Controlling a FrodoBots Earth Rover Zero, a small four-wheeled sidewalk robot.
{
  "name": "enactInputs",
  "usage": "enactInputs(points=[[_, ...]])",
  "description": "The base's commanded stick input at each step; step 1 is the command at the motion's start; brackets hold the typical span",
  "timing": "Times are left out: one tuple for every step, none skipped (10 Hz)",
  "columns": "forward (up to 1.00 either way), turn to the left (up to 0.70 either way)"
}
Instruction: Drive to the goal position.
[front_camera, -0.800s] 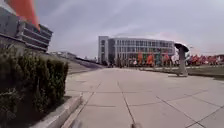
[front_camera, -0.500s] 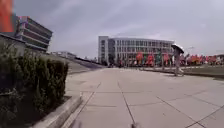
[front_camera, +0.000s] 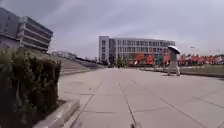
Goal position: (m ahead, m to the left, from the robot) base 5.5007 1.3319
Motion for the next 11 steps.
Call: enactInputs(points=[[0.85, 0.00], [0.96, 0.00], [1.00, 0.00], [1.00, 0.00], [1.00, 0.00], [1.00, 0.00], [1.00, 0.00], [1.00, 0.00], [1.00, 0.00], [1.00, 0.00], [1.00, 0.00]])
